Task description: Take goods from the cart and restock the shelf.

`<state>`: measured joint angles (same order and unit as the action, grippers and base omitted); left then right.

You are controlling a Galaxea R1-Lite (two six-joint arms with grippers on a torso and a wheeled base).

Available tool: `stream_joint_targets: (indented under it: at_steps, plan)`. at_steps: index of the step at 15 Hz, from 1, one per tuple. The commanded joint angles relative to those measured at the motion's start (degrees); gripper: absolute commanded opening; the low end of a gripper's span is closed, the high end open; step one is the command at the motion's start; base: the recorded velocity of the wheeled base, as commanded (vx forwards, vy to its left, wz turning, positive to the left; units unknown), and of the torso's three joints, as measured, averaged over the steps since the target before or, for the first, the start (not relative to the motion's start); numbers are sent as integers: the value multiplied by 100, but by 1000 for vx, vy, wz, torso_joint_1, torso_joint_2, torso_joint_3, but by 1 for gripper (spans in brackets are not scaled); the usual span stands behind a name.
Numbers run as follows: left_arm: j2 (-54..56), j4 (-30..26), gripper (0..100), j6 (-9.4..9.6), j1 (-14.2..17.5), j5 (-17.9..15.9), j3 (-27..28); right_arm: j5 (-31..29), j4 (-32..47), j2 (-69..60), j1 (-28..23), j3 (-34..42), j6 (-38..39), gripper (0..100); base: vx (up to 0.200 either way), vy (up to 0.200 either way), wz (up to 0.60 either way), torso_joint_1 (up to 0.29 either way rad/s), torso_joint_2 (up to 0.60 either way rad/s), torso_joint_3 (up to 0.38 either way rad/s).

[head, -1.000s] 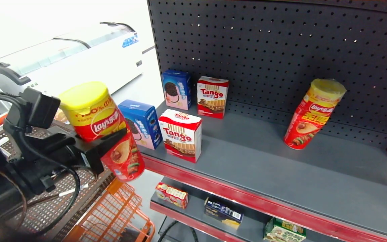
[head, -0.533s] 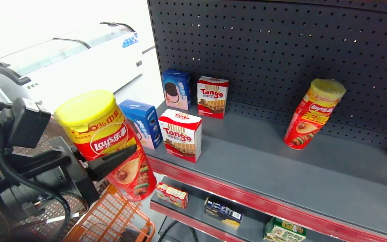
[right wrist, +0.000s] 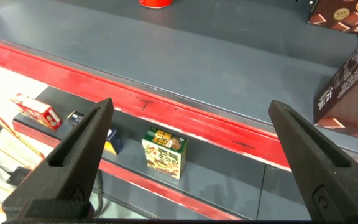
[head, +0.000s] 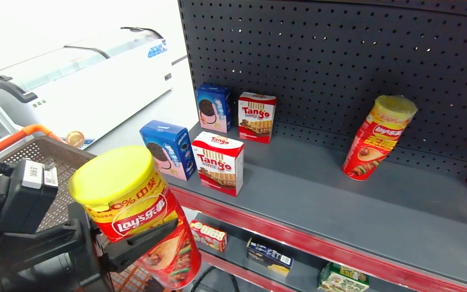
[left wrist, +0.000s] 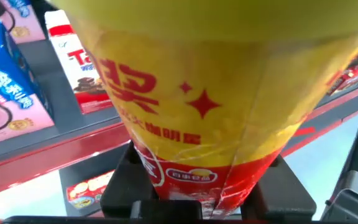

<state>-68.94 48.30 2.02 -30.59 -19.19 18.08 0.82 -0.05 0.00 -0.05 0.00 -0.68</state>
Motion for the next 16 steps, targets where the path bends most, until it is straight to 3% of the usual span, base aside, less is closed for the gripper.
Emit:
stream_joint_targets:
  at_steps: [1,4,16]
  plan:
    - [82,-5,0,0,-18,-6,3,15,-4,0,5,0,-20,100,0,0,0,0,0,0]
    - [82,4,0,0,-26,-32,29,15,-4,0,5,0,-20,100,0,0,0,0,0,0]
    - [12,13,0,0,-18,-138,82,15,-4,0,-4,0,-11,100,0,0,-550,0,3,5]
